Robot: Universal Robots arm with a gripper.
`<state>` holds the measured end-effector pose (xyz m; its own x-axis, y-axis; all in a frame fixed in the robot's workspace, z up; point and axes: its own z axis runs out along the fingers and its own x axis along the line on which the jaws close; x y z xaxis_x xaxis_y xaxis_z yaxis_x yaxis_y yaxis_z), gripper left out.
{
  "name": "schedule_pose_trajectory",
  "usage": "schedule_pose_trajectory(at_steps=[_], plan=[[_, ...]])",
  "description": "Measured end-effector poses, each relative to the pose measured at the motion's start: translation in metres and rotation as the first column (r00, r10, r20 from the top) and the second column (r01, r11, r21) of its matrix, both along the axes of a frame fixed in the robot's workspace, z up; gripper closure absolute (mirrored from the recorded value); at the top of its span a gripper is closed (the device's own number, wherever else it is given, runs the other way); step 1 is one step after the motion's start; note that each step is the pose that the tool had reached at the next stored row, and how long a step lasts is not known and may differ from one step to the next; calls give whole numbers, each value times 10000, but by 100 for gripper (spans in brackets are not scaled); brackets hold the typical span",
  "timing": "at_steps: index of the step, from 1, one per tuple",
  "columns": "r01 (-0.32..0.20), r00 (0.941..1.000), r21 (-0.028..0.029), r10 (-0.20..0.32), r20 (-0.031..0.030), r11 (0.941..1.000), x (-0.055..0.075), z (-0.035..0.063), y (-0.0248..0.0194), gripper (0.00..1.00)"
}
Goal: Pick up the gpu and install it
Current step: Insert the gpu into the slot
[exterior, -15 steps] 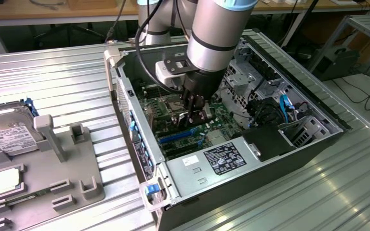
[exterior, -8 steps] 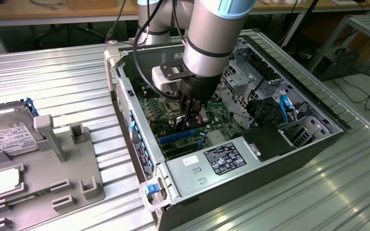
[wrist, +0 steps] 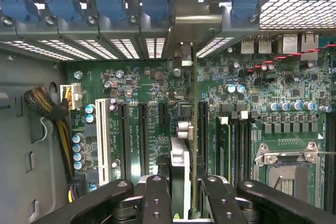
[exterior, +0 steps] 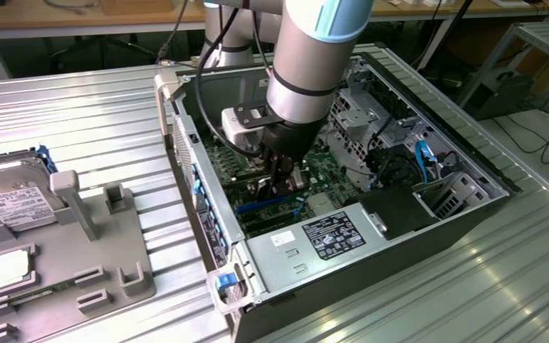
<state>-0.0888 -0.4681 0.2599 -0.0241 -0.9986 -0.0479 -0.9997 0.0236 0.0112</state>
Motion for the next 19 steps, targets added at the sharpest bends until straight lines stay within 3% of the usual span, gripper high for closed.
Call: schedule_pose_trajectory(at_steps=[19], plan=[[1, 10000, 6, -1, 9, 10000, 0, -83, 3, 72]])
